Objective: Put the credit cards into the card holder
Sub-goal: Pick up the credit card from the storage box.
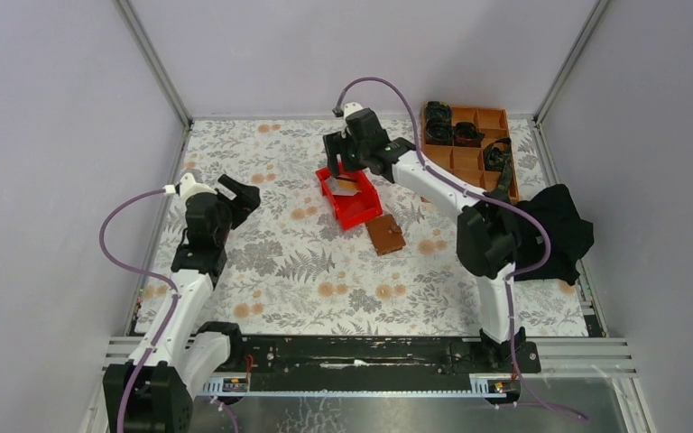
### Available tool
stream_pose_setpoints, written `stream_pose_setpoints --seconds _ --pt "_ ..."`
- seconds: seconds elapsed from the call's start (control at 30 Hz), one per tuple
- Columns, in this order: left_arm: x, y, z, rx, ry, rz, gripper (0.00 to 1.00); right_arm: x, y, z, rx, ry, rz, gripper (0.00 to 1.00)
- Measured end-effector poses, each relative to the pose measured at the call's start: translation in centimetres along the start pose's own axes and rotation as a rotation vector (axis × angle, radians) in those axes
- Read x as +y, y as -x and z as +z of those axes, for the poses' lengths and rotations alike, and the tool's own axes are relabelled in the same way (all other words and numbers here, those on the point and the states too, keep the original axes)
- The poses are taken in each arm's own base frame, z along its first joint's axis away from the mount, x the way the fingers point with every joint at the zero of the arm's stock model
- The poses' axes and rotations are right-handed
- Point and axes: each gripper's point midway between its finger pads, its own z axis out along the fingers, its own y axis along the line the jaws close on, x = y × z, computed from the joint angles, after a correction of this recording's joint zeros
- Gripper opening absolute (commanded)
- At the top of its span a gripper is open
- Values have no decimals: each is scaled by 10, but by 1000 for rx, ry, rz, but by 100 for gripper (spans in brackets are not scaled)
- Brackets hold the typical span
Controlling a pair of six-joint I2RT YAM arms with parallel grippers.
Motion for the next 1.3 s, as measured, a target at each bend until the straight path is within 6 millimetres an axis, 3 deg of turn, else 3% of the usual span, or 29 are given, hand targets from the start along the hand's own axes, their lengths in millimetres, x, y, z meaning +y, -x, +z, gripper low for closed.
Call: stream_pose_setpoints --seconds 0.5,0.67,1.1,1.3 --pt "-9 -14 4 58 -39 -8 86 8 -19 57 81 47 7 74" --pt "-12 -17 3 70 -51 -9 86 8 -29 62 112 60 36 71" --pt "-19 -24 5 85 -73 -8 85 -12 -32 65 130 66 104 68" --pt "-22 -24 5 86 -80 -15 85 -11 -51 77 174 79 110 67"
